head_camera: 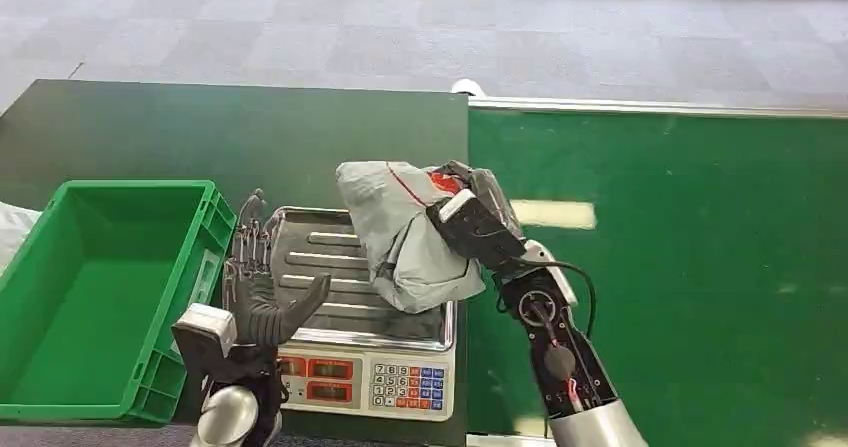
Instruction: Moved the parcel from conveyor to table for the left to box.
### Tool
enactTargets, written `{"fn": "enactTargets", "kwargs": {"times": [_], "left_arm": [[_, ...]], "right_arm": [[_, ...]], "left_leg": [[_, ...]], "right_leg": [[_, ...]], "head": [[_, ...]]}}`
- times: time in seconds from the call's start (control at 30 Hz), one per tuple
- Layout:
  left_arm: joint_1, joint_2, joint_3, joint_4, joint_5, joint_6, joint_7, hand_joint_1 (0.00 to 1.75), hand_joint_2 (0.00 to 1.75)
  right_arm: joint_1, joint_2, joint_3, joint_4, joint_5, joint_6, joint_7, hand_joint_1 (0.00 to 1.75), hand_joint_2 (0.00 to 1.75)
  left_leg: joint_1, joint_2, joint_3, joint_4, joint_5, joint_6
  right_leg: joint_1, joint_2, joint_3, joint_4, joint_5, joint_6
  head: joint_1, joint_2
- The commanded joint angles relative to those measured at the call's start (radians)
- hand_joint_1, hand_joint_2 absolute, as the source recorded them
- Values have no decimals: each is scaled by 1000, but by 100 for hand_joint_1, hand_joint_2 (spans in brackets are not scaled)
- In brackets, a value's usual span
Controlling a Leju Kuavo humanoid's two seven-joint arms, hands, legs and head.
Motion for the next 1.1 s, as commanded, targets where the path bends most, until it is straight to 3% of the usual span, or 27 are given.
{"fn": "enactTargets", "kwargs": {"times": [0.03, 0.6, 0.73, 0.77, 0.8, 0.83, 1.1], "left_arm": [[-19, 14, 7, 38, -3, 5, 3, 0, 175], [-58, 2, 13, 47, 2, 3, 6, 0, 175], [-67, -1, 19, 58, 6, -1, 8, 0, 175], [-68, -2, 19, 58, 6, -2, 7, 0, 175], [-70, -2, 20, 60, 7, -2, 7, 0, 175], [-73, -2, 21, 61, 7, -3, 7, 0, 175], [-78, -9, 29, 66, 10, -4, 7, 0, 175]], "right_arm": [[-92, 8, 113, 179, 23, 8, -25, 175, 175], [-129, 47, 173, 248, 54, -1, -23, 175, 175], [-132, 49, 164, 267, 55, -13, -20, 166, 175], [-131, 49, 163, 268, 55, -14, -20, 155, 175], [-132, 50, 160, 268, 56, -16, -20, 112, 175], [-133, 50, 158, 267, 57, -19, -20, 3, 175], [-119, 58, 119, 235, 3, -12, -16, 0, 175]], "left_leg": [[0, 2, 0, -1, 1, 1], [0, 1, -1, 0, 1, 1], [0, 1, 0, 0, 1, 1], [0, 1, 0, 0, 1, 1], [0, 1, 0, -1, 1, 2], [0, 0, 0, -1, 1, 2], [0, 0, 0, 0, 1, 1]], "right_leg": [[0, 1, 0, 0, 1, -2], [0, 0, -2, 0, 1, -2], [0, 0, -1, 0, 1, -2], [0, 0, -1, 0, 1, -1], [1, 0, -1, -1, 1, -2], [0, 0, -1, 0, 1, -2], [0, -1, -1, 0, 1, -2]], "head": [[0, 0], [0, 0], [0, 0], [0, 0], [0, 0], [0, 0], [0, 0]]}}
